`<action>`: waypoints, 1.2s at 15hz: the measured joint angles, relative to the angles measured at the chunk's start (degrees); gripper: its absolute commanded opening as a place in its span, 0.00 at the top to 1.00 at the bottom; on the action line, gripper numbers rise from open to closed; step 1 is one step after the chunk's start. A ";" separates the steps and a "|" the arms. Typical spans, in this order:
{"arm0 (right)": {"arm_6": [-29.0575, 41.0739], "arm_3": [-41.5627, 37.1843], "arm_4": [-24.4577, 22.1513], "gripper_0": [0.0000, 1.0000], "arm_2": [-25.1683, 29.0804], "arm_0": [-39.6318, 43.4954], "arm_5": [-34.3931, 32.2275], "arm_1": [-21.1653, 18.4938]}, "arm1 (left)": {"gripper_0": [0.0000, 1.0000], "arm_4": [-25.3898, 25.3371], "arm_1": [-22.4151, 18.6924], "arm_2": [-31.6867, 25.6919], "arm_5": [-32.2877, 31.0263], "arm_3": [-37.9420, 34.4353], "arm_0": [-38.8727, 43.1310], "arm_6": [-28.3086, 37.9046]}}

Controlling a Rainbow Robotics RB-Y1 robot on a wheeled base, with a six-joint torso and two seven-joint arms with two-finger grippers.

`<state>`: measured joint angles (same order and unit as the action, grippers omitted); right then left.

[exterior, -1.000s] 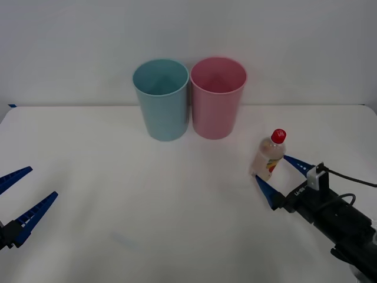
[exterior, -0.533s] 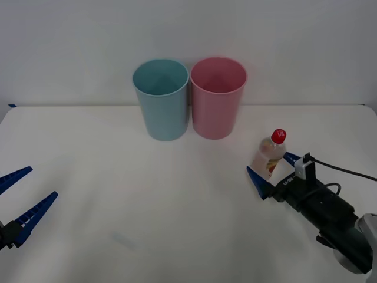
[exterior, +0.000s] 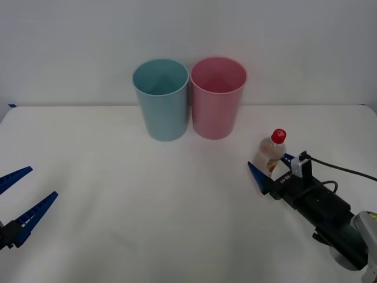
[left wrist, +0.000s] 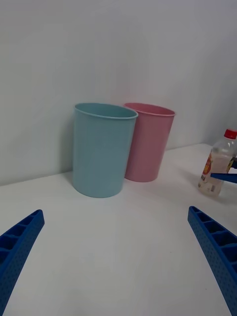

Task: Grasp the object on the table and drop it into the matching bin: aluminum can to the light blue bin, PET bottle to the pink bin.

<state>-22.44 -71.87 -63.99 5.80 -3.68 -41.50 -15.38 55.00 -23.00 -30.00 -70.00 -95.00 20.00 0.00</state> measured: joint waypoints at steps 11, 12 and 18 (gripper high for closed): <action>-0.04 -1.88 0.54 1.00 -0.27 0.31 -0.30 -0.06 | 0.00 0.00 0.00 0.00 0.00 0.00 0.00 0.00; 0.24 -3.22 0.53 1.00 -0.37 0.72 -0.31 -0.14 | 0.00 0.00 0.00 0.00 0.00 0.00 0.00 0.00; 7.76 -12.72 0.86 1.00 -3.08 2.96 -0.01 -3.45 | 0.00 0.00 0.00 0.00 0.00 0.00 0.00 0.00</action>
<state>-14.68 -84.59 -63.13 2.73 -0.73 -41.51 -18.83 55.00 -23.00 -30.00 -70.00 -95.00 20.00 0.00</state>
